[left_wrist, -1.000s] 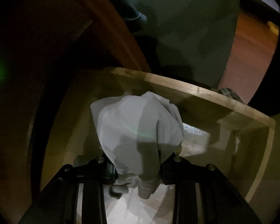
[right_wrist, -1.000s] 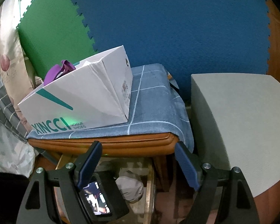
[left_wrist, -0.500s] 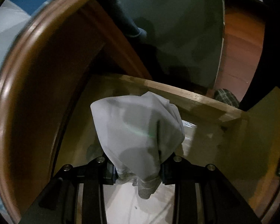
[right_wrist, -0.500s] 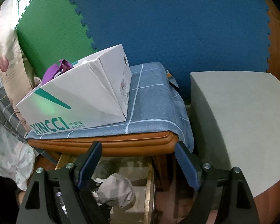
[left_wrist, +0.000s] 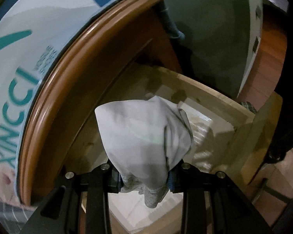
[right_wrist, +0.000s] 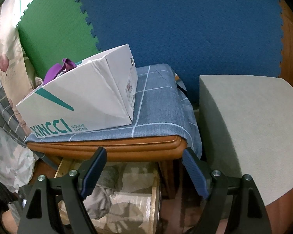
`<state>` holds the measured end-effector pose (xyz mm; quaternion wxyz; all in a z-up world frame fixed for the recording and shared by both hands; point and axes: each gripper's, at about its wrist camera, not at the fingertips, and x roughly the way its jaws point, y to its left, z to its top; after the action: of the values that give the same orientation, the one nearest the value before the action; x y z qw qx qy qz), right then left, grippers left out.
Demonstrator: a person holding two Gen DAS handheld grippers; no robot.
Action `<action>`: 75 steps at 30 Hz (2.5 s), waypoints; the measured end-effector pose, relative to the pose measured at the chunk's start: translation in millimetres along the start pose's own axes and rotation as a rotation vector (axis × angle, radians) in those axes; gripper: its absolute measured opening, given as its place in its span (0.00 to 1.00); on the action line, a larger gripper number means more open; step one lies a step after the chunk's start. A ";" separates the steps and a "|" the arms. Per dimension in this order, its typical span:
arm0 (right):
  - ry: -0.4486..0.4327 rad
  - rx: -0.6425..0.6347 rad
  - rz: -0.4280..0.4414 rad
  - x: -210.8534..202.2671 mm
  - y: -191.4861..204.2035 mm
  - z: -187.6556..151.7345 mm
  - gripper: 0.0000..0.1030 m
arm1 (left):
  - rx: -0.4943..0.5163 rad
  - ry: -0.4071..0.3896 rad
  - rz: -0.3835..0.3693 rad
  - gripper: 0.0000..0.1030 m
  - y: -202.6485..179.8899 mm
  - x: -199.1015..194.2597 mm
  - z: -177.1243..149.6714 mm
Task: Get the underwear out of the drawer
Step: 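Lift the light grey cloth out of the drawer with the left gripper, then carry the light grey cloth over the XINCCI box with the left gripper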
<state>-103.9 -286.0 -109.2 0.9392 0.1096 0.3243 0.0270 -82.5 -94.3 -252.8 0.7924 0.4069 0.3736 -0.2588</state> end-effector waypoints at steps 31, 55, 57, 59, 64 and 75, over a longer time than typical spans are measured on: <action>0.150 -0.275 0.000 22.4 48.4 -23.7 0.80 | -0.536 0.059 0.116 0.29 98.5 -36.3 -114.2; 0.240 -0.447 -0.018 41.4 72.2 -44.3 0.80 | -0.634 -0.065 0.050 0.29 107.6 -61.8 -125.2; 0.250 -0.472 -0.014 43.4 74.1 -48.8 0.80 | -0.631 -0.098 0.050 0.29 107.7 -69.2 -124.0; 0.261 -0.495 -0.013 46.3 75.1 -52.6 0.80 | -0.617 -0.121 0.071 0.29 106.9 -76.4 -121.9; 0.274 -0.544 -0.020 47.9 84.5 -58.7 0.80 | -0.604 -0.149 0.116 0.29 105.4 -91.4 -117.2; 0.298 -0.668 -0.044 53.7 105.4 -75.1 0.80 | -0.698 -0.140 0.192 0.30 117.2 -103.1 -134.2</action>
<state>-105.7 -162.6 -175.5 0.8658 -0.2154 0.4333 0.1270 -110.5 91.8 -169.5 0.9279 0.1266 0.3442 -0.0674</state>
